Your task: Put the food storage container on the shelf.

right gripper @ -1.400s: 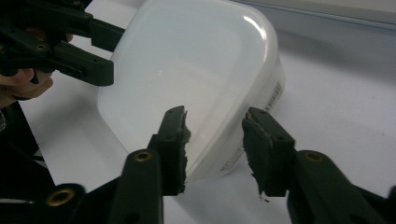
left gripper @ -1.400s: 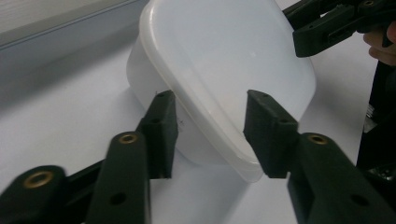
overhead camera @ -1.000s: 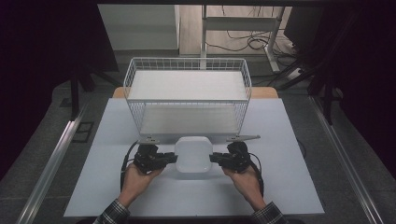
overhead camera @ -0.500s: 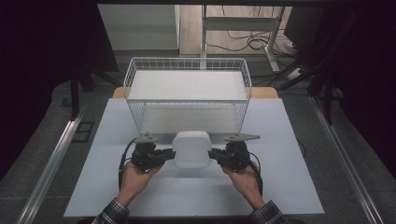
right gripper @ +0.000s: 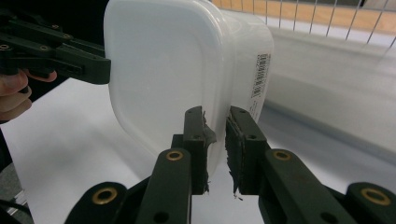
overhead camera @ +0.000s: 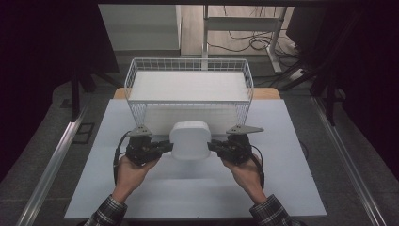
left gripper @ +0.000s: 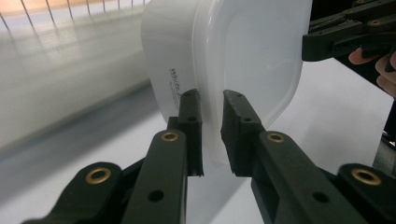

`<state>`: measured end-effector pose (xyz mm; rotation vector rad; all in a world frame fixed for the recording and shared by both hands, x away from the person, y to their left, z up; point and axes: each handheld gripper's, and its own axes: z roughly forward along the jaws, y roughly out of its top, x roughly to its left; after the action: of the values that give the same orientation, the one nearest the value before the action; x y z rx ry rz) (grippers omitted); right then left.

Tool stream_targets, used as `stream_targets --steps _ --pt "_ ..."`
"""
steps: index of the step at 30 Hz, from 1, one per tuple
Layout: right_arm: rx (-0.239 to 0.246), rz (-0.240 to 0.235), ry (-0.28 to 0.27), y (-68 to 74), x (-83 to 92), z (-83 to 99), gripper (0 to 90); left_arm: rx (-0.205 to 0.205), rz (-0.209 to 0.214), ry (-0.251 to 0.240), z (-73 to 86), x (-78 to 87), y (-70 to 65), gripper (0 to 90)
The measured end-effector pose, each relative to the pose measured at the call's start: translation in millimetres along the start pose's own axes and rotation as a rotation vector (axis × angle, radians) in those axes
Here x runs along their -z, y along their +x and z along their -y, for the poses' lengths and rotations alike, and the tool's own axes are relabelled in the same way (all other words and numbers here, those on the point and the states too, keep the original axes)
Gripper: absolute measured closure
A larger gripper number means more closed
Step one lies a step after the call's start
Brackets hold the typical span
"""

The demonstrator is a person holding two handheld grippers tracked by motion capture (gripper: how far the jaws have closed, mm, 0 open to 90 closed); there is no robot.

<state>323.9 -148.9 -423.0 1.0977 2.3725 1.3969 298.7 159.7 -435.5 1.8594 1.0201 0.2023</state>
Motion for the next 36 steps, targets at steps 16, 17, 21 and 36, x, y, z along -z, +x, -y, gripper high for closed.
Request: stream_targets --steps 16,17,21,36 --pt "0.021 -0.002 -0.057 0.7 15.4 -36.3 77.7 -0.051 -0.024 -0.051 -40.8 19.6 -7.5 79.5" --pt "0.021 -0.002 -0.06 0.5 16.5 -38.9 77.7 -0.056 -0.026 -0.054 -44.0 21.0 -7.8 79.6" --pt "0.022 -0.005 -0.074 -0.1 20.5 -51.0 77.7 -0.068 -0.033 -0.07 -57.9 27.4 -9.0 79.6" --pt "0.053 0.001 -0.136 -0.8 32.2 -112.0 77.5 -0.081 -0.047 -0.129 -114.6 48.0 -2.6 79.7"
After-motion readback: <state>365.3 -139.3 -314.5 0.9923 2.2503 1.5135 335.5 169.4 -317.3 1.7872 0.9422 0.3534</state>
